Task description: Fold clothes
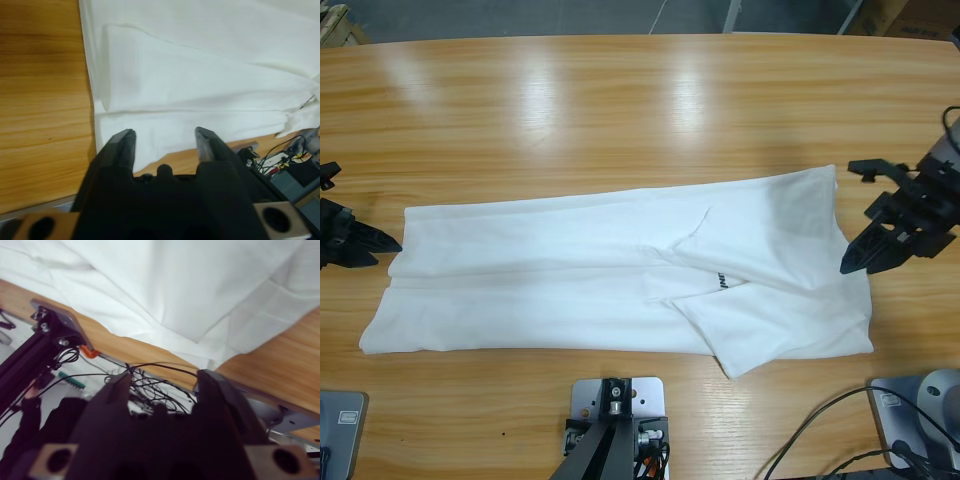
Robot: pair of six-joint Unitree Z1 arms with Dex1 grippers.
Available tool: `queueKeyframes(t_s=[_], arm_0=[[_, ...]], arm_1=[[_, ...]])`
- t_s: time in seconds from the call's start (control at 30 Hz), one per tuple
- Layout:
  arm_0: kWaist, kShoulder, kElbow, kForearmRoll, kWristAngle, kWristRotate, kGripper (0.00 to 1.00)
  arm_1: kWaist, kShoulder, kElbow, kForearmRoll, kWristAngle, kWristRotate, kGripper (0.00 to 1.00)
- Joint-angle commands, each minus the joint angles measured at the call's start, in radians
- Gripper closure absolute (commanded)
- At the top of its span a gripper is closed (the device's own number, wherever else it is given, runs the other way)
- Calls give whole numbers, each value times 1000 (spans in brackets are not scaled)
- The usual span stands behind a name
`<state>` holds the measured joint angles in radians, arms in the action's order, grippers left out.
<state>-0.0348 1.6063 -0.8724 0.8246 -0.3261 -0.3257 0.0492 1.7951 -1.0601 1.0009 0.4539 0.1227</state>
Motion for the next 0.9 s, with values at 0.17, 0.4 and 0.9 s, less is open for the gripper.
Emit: queueKeyframes(t_s=[0.17, 0.4, 0.9], arm_0=[[-277, 21, -65, -74, 29, 83, 23], [-426, 115, -192, -131, 116, 294, 122], [-596, 438, -592, 83, 89, 265, 220]], arm_1=[[136, -196, 0, -172, 58, -81, 13], [158, -224, 13, -213, 45, -63, 86], [158, -144, 72, -333, 20, -29, 151]])
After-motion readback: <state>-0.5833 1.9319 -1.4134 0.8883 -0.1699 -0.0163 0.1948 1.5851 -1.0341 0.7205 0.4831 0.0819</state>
